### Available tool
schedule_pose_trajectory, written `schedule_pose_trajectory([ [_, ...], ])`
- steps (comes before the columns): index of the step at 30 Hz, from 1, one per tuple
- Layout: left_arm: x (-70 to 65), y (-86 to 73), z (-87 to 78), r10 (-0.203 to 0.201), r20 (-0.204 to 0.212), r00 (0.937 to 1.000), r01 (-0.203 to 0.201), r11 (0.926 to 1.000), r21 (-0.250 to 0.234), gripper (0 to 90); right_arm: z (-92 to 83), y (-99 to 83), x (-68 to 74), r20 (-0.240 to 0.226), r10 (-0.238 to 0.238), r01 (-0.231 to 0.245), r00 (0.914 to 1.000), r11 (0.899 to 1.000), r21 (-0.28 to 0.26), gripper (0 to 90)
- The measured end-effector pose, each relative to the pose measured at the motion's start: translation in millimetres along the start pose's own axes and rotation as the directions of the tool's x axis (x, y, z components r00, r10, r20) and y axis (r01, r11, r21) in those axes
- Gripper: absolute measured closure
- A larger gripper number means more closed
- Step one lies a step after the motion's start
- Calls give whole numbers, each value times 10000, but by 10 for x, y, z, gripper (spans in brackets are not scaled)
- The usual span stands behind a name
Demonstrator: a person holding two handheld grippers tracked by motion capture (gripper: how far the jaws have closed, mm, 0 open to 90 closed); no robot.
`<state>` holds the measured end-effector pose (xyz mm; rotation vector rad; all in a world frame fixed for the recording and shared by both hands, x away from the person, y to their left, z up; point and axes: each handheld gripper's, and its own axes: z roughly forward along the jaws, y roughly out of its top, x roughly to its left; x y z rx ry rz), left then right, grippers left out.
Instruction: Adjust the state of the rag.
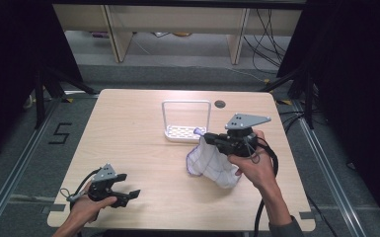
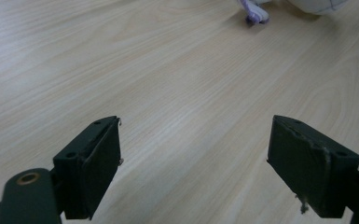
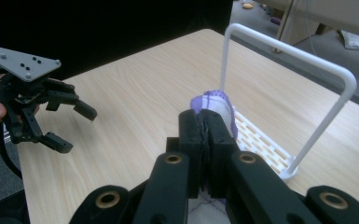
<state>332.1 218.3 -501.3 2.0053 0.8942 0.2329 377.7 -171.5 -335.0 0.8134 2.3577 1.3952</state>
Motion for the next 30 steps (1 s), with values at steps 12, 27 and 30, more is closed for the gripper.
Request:
schedule_pose_trajectory([
  [12,-288,424,630,682,1116,9914,-634,9969,-459,304,-98,-68,-46,131,142,-142,9998,9999,66,882],
  [27,-408,737,1354,72,1398,9901,-35,9996,-262,455,-83,-63,-32,114,388,-386,9992,9991,-157,881],
  [30,-428,776,1444,343,1278,9912,-307,9991,-304,509,-81,-48,-34,-43,427,-428,9991,9990,-119,881],
])
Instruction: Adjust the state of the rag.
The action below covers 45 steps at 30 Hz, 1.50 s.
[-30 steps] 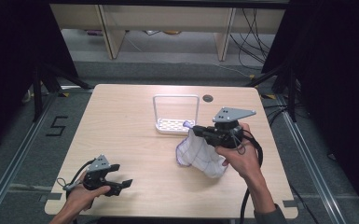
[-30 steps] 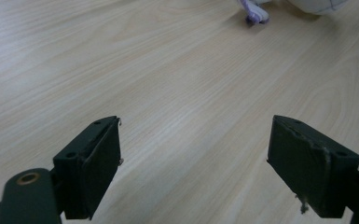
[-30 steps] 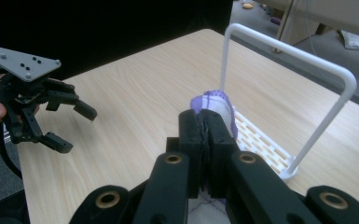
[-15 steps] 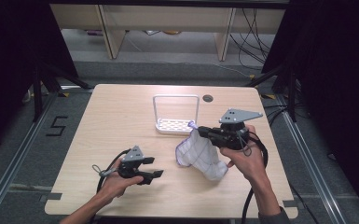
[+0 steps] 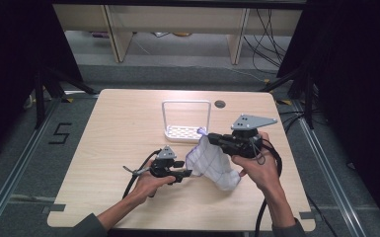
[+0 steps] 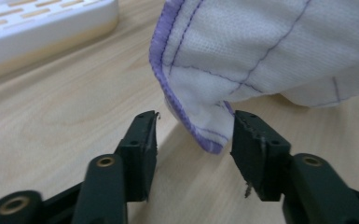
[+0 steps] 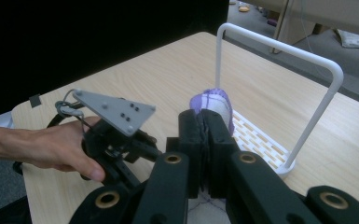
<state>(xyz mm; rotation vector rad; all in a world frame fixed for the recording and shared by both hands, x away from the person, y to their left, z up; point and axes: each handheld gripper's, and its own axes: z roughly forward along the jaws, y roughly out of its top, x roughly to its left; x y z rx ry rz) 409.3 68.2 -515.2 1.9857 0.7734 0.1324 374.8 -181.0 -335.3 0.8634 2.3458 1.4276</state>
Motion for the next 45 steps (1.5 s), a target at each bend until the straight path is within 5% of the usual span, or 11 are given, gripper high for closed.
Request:
schedule_pose_trajectory([
  [5,11,30,-15,350,-160,9993,-354,9991,-227,804,-38,15,-3,83,-12,13,10000,10000,-72,881],
  [8,49,52,-94,346,-94,9994,-349,9988,-343,857,-58,17,-29,72,-126,128,9999,9997,-216,881],
  [18,94,162,-439,866,-94,9962,-870,9945,-580,875,-95,3,-55,199,10,-4,9998,9994,-340,881],
  [25,110,315,-840,1299,-379,9908,-1324,9885,-730,876,-103,42,-49,152,144,-135,9998,9984,-541,881],
  [34,132,500,-1453,1870,-1018,9771,-1966,9759,-951,877,-120,49,-7,355,-210,229,9991,9982,-552,881],
  [45,110,807,-1910,2358,-1487,9603,-2553,9583,-1287,877,-75,175,-2,374,-250,276,9990,9971,-710,881],
])
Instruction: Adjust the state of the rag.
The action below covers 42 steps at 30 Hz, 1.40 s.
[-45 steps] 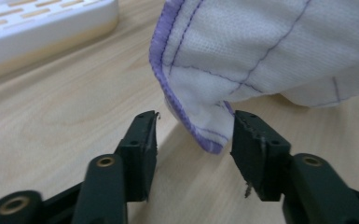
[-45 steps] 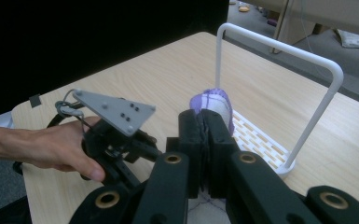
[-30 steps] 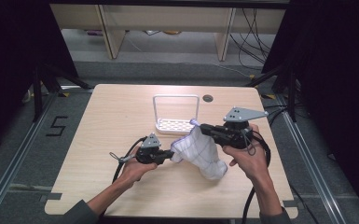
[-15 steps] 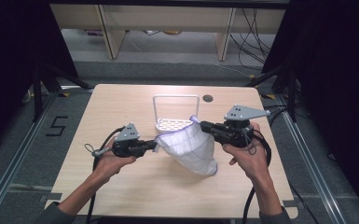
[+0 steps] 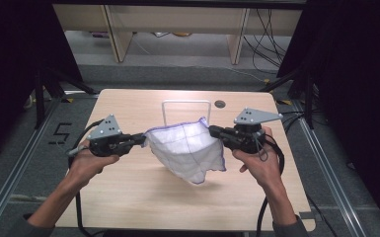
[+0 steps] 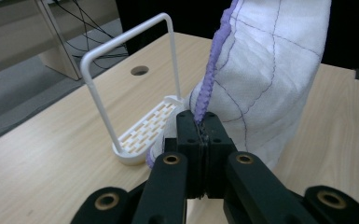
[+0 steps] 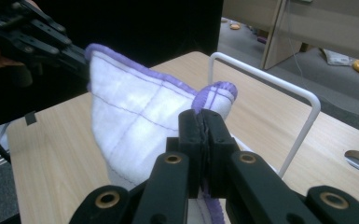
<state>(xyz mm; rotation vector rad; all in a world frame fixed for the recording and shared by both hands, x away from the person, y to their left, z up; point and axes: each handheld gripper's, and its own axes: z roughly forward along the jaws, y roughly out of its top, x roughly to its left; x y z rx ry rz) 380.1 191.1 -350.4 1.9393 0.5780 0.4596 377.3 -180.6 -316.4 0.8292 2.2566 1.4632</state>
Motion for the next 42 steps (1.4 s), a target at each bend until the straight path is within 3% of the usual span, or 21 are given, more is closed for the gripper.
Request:
schedule_pose_trajectory([
  [5,150,91,19,9,-297,9996,0,9996,298,877,147,95,-85,-46,96,-96,9999,10000,20,881],
  [11,336,209,112,30,-867,9962,-9,9997,242,877,302,191,-257,248,298,-292,9992,9994,-206,881],
  [13,363,243,130,140,-1094,9939,-121,9998,181,877,344,207,-327,236,162,-154,9996,9993,-337,881],
  [15,338,246,125,226,-1076,9939,-209,9996,170,877,365,185,-365,309,333,-322,9990,9988,-368,881],
  [18,197,166,107,501,-717,9962,-469,9979,446,876,358,74,-407,323,219,-206,9992,9990,-386,880],
  [20,34,-5,112,635,-50,9980,-629,9948,802,875,328,-71,-374,232,255,-249,9994,9993,-268,879],
  [21,-43,-99,110,635,116,9979,-644,9926,1029,875,310,-161,-360,173,-14,16,9998,9999,-123,879],
  [22,-96,-177,117,642,302,9975,-673,9912,1144,874,288,-272,-312,136,241,-242,9996,9997,54,878],
  [25,-325,-537,189,328,988,9946,-482,9863,1575,871,260,-632,-227,-120,81,-77,9999,9993,375,878],
  [28,-510,-815,270,-14,1534,9882,-263,9836,1783,871,237,-968,-127,-341,346,-315,9988,9957,875,877],
  [30,-623,-968,329,-173,1933,9810,-200,9817,1895,871,220,-1166,-46,-479,732,-674,9962,9912,1143,877],
  [31,-679,-1039,359,-132,2152,9765,-324,9778,2069,871,222,-1233,-38,-578,589,-518,9966,9918,1168,876],
  [32,-721,-1085,381,-245,2310,9726,-262,9765,2139,869,209,-1326,13,-587,879,-786,9944,9862,1457,876],
  [34,-794,-1144,417,-212,2527,9673,-378,9734,2260,869,197,-1440,46,-682,602,-494,9959,9874,1503,874],
  [36,-846,-1176,432,-143,2715,9623,-508,9716,2312,867,166,-1504,101,-729,874,-741,9935,9828,1691,869],
  [37,-864,-1189,433,-89,2794,9601,-631,9668,2475,866,168,-1531,109,-840,948,-797,9919,9826,1677,865],
  [38,-892,-1207,440,-242,2836,9586,-483,9681,2459,864,148,-1558,126,-675,829,-700,9943,9821,1751,858],
  [39,-906,-1227,439,-34,2928,9562,-757,9630,2585,863,145,-1582,145,-783,963,-813,9923,9810,1761,852],
  [40,-927,-1246,447,-76,3001,9539,-734,9635,2576,862,118,-1625,188,-788,1154,-982,9902,9758,1956,844],
  [41,-964,-1270,451,-163,3047,9523,-644,9653,2532,859,119,-1651,192,-808,901,-740,9926,9801,1843,836],
  [42,-987,-1285,440,-134,3008,9536,-727,9592,2731,858,95,-1678,212,-858,865,-684,9925,9783,1955,830],
])
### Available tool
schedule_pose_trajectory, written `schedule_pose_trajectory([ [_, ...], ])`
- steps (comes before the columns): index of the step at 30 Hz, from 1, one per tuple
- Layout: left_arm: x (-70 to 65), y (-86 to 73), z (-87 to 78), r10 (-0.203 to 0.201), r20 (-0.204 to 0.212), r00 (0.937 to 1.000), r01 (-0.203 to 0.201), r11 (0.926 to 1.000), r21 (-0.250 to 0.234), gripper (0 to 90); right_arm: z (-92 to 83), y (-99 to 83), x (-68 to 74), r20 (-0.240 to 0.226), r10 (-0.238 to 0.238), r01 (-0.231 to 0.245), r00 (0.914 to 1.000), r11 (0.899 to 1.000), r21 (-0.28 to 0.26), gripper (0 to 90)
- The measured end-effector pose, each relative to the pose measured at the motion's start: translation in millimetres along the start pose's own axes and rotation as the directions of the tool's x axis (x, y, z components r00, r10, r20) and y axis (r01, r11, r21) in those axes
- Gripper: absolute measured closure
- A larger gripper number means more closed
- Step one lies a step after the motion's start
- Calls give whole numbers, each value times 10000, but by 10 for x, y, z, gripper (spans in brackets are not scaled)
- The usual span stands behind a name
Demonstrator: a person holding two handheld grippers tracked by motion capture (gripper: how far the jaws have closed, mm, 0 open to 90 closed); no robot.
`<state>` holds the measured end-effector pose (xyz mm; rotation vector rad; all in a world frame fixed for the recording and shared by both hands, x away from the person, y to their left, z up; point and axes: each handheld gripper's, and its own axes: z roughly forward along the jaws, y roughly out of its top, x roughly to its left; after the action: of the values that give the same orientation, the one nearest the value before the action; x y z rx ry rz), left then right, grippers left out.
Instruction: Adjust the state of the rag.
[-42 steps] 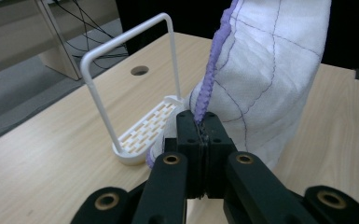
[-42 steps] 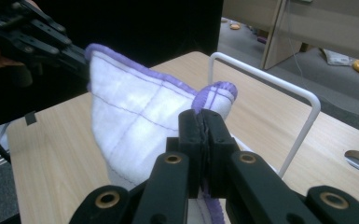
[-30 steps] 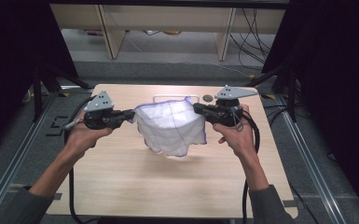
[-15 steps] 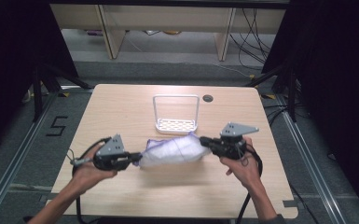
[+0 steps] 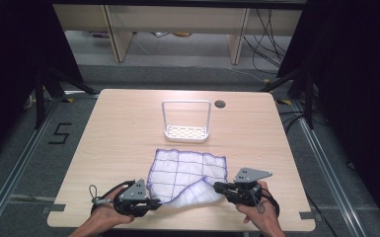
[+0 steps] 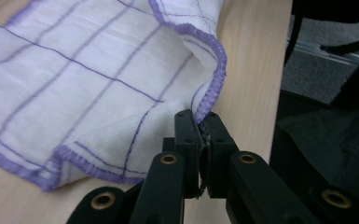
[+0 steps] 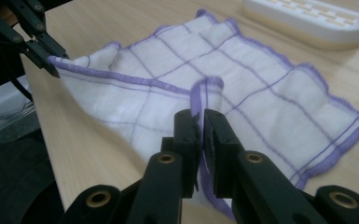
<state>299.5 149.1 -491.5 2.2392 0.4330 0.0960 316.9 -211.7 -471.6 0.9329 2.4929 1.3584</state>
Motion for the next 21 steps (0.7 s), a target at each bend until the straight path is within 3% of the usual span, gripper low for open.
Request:
schedule_pose_trajectory([
  [1,-19,-14,24,86,156,9998,-85,9999,-68,854,0,-37,26,-138,55,-55,9999,10000,-5,825],
  [2,-24,-21,23,238,174,9996,-240,9996,118,847,-21,-70,55,11,52,-52,10000,9999,152,818],
  [4,-76,-42,42,-1,296,9996,-5,9998,213,819,-48,-132,87,21,199,-200,9998,9994,298,805],
  [6,-84,-51,45,100,496,9987,-112,9996,240,766,-88,-165,98,156,355,-359,9992,9990,258,784],
  [8,-98,-64,17,152,516,9986,-158,9998,107,727,-110,-155,83,144,488,-490,9987,9987,118,703],
  [10,-88,-67,-27,42,431,9991,-47,9999,113,622,-116,-123,102,381,1069,-1083,9935,9935,360,671],
  [13,-71,-64,-114,-399,555,9977,414,9988,-249,553,-55,-27,29,645,690,-720,9955,9964,441,628],
  [15,-51,-53,-153,-529,399,9978,543,9979,-341,473,7,56,24,764,895,-947,9930,9933,668,625],
  [16,11,-21,-219,-793,294,9964,809,9949,-601,460,55,113,-15,880,624,-693,9942,9946,774,621],
  [18,38,-10,-236,-867,270,9959,885,9934,-735,455,125,180,-27,840,557,-644,9949,9924,1049,620],
  [19,151,23,-280,-1226,-115,9924,1211,9885,-904,440,203,239,-35,902,435,-560,9950,9884,1413,619],
  [20,231,37,-300,-1307,-279,9910,1280,9884,-823,432,270,250,-31,950,513,-637,9942,9892,1322,620],
  [21,309,49,-306,-1467,-499,9879,1421,9861,-863,428,308,286,-42,949,417,-578,9946,9829,1745,621],
])
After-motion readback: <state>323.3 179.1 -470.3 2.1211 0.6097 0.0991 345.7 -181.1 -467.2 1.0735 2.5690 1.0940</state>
